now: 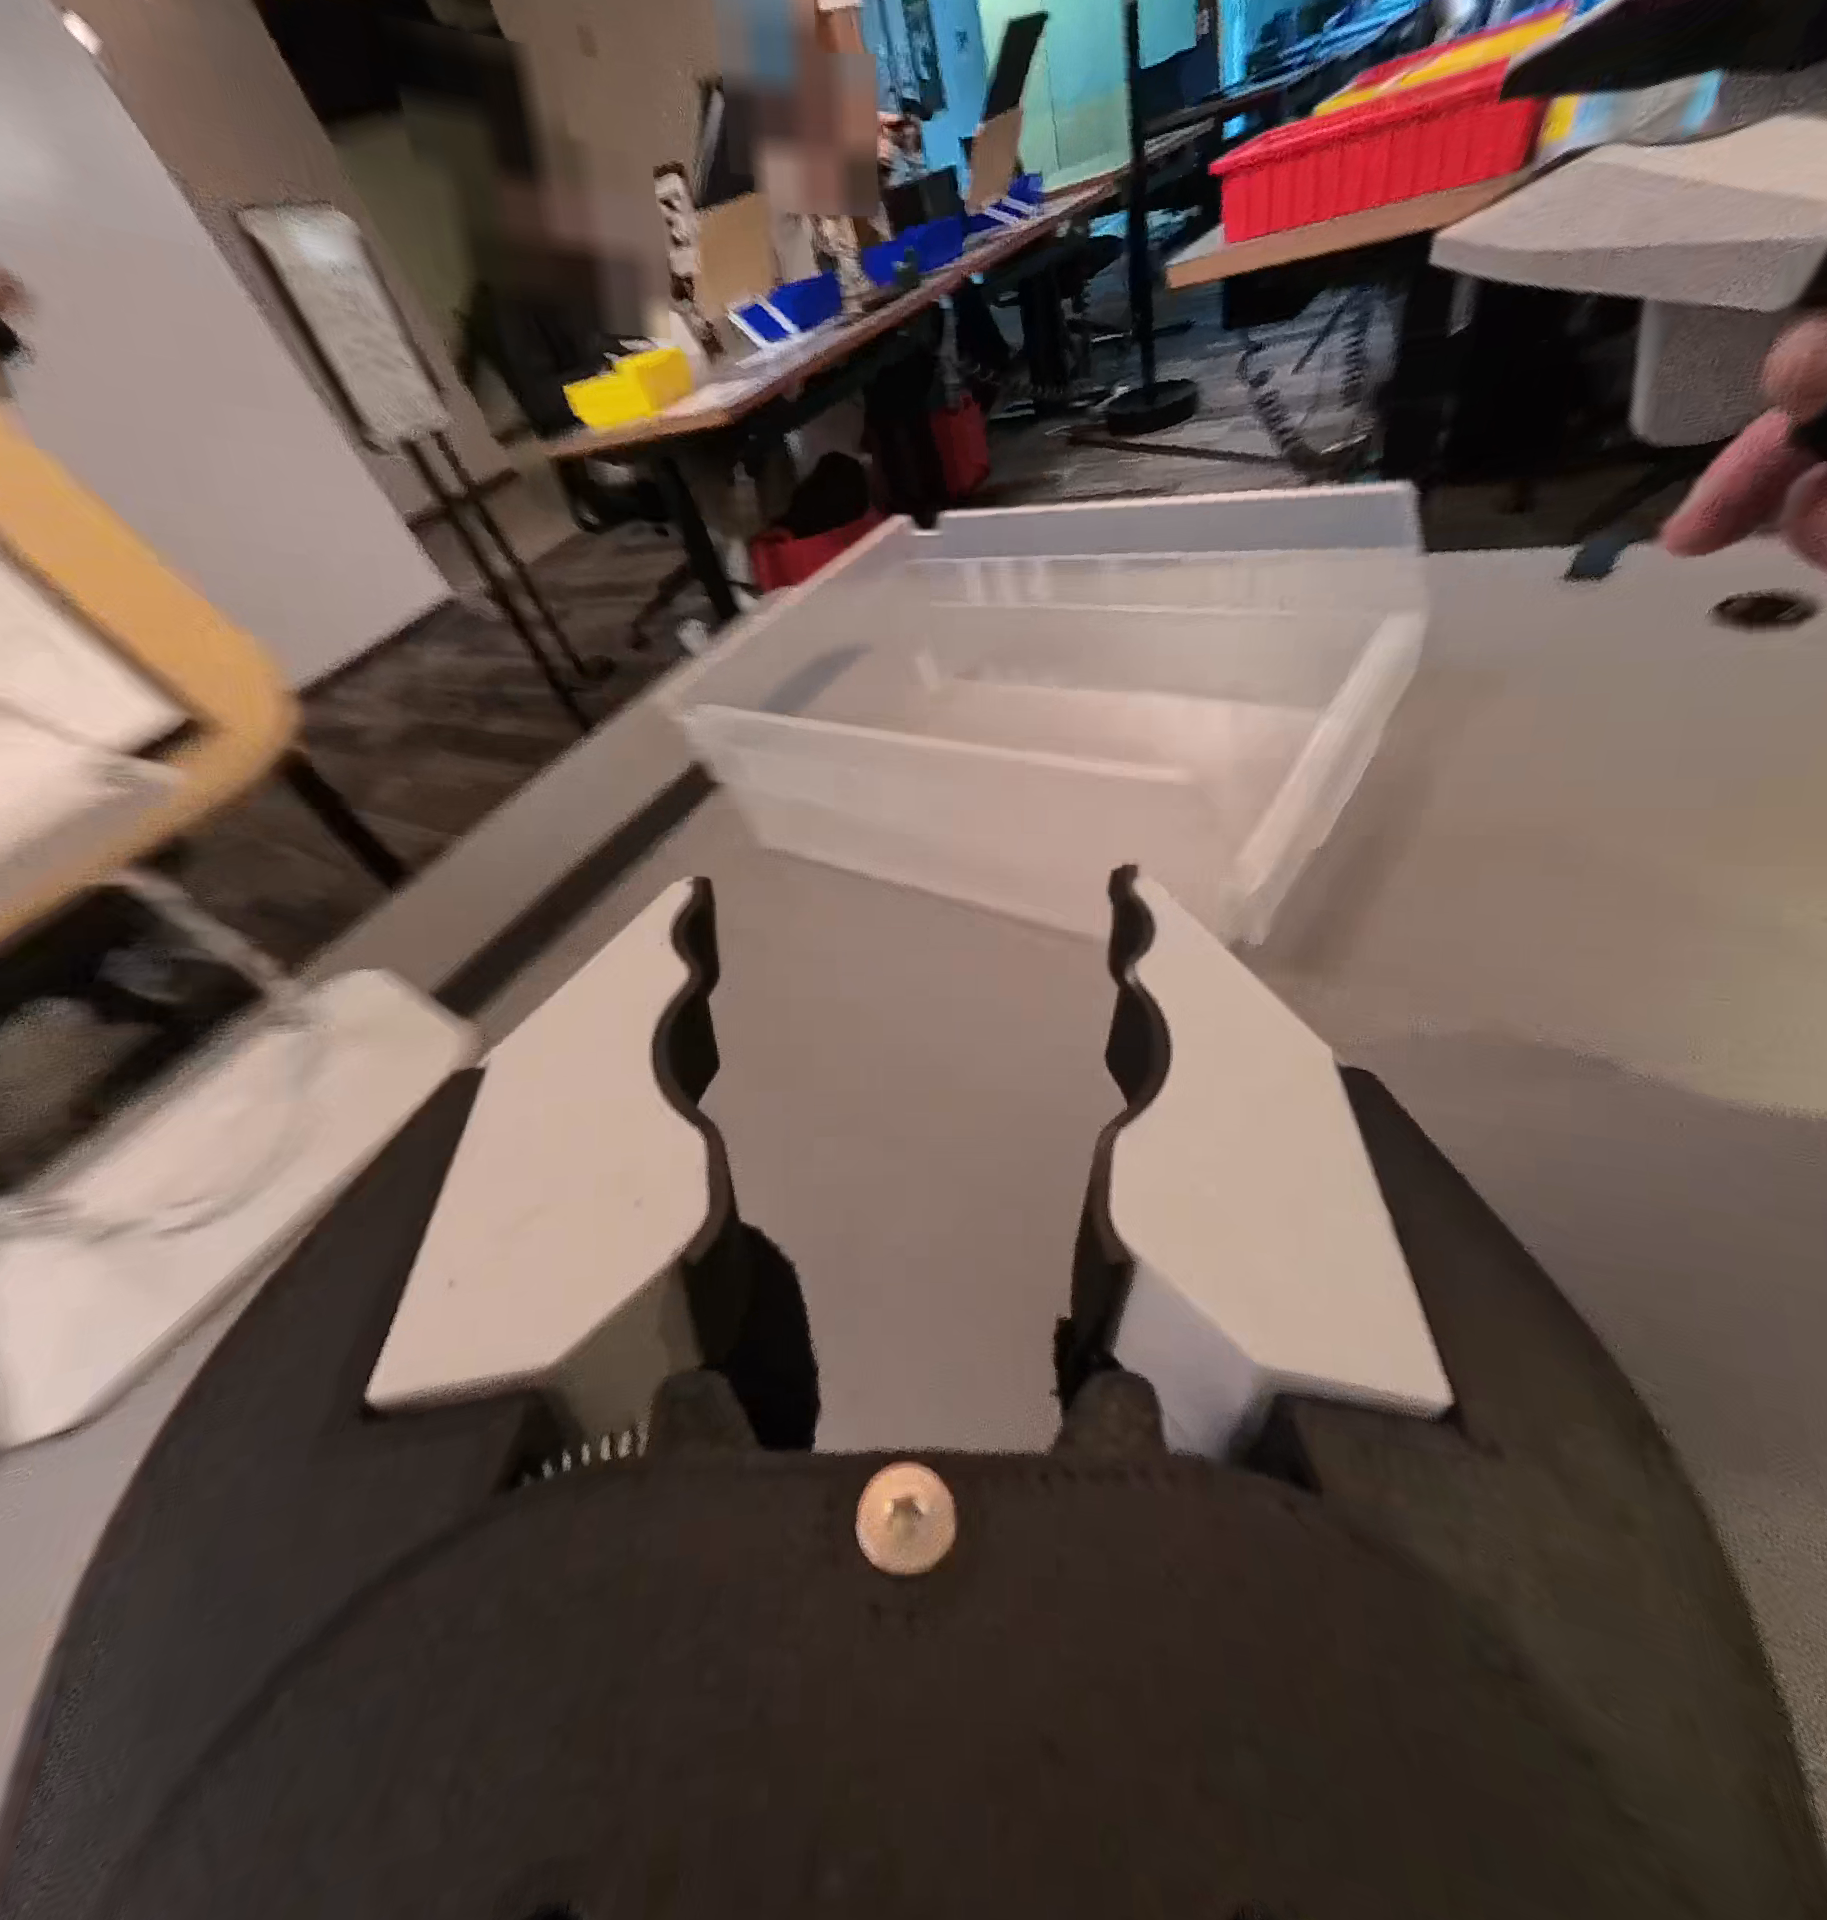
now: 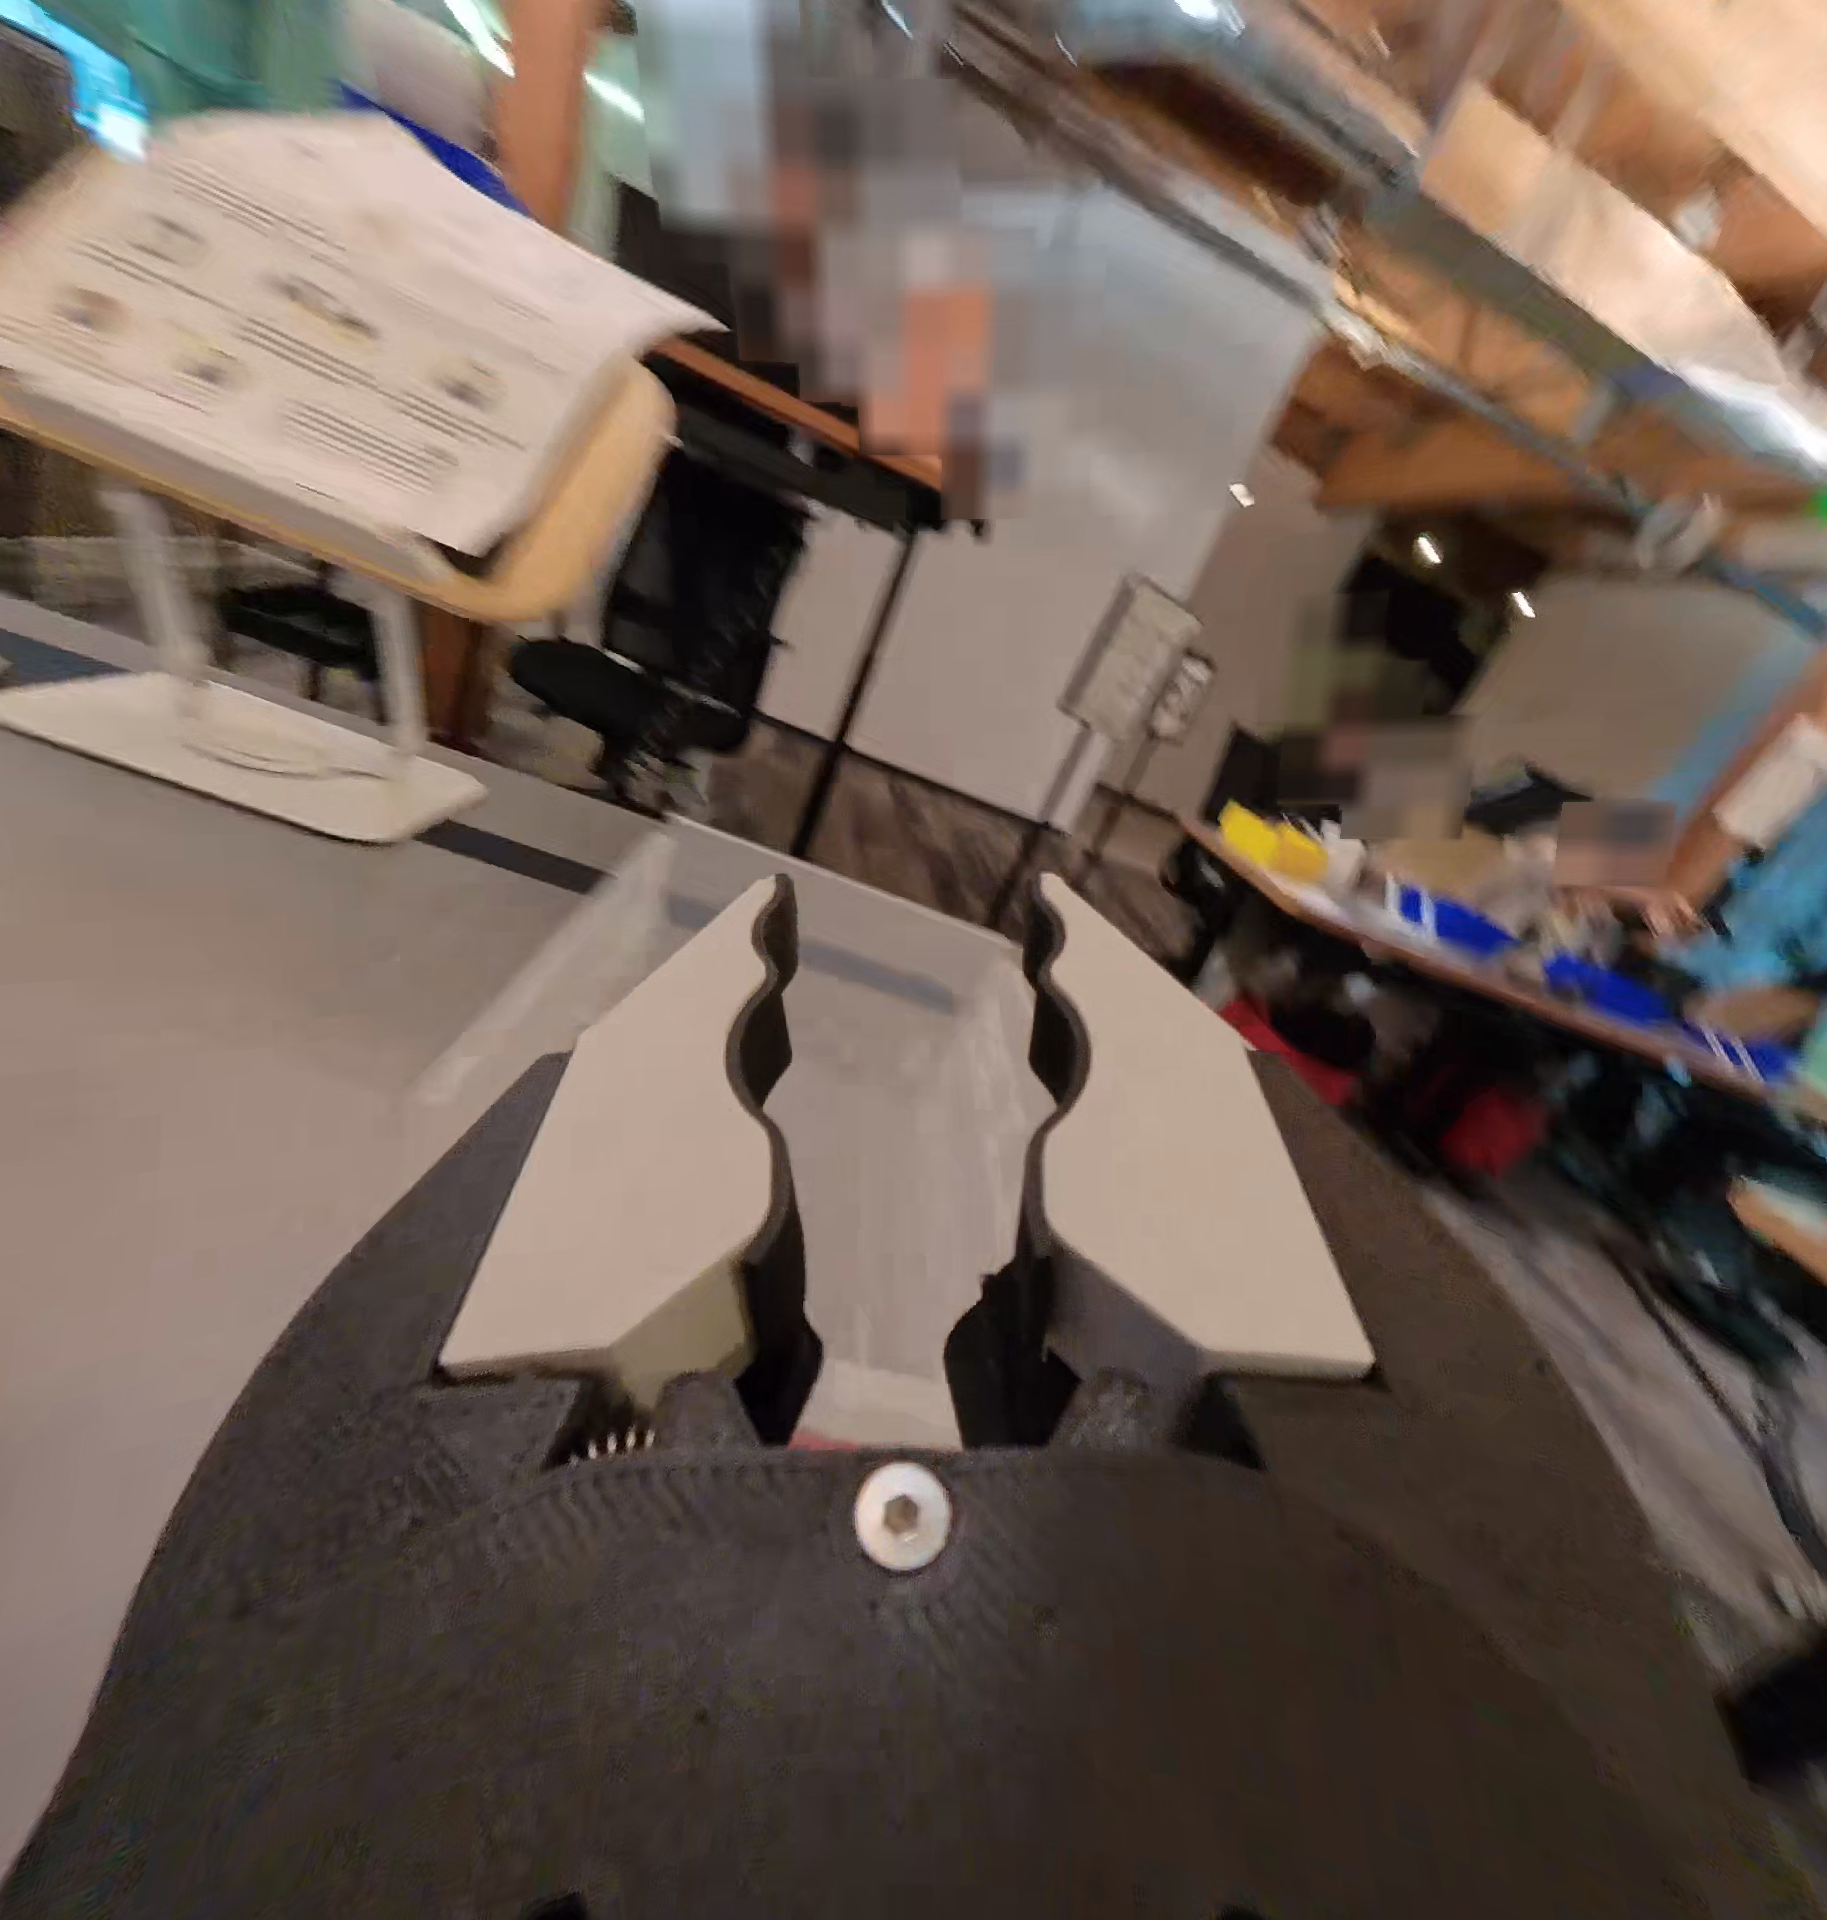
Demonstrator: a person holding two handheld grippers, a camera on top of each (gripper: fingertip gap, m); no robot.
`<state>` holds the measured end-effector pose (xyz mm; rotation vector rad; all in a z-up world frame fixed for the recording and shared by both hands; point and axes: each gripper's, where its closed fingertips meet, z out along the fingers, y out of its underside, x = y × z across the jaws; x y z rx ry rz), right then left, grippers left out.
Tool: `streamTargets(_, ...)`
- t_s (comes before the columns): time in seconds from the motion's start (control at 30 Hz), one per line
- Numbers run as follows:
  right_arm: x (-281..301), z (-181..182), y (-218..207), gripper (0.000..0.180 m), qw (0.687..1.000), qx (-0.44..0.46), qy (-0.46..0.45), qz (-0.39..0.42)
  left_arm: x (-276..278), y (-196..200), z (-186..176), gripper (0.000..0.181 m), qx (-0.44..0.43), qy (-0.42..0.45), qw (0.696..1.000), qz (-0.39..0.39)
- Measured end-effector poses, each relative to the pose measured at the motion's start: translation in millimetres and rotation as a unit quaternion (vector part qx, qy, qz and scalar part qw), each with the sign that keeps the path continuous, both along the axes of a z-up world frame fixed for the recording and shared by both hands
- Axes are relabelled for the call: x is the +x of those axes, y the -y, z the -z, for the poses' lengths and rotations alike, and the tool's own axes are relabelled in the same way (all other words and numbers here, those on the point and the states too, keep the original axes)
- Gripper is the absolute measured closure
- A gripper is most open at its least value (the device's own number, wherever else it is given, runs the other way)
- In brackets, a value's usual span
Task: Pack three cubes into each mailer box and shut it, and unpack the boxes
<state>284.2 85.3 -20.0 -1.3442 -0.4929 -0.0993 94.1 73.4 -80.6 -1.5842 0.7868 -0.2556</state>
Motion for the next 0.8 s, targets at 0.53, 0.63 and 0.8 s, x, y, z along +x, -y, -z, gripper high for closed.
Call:
streamTargets(0.53,-341,100,19,0.144,0.919,-0.127,0.064,-0.368,-454,13,-9,0.081,-0.112,-0.417,0.899,-0.073)
streamTargets(0.63,-356,135,13,0.146,0.915,-0.129,0.116,-0.364,-482,-4,-1,0.073,-0.142,-0.396,0.905,-0.065)
streamTargets(0.8,-345,151,0,0.150,0.917,-0.122,0.141,-0.352,-505,-27,45,0.065,-0.208,-0.438,0.874,-0.021)
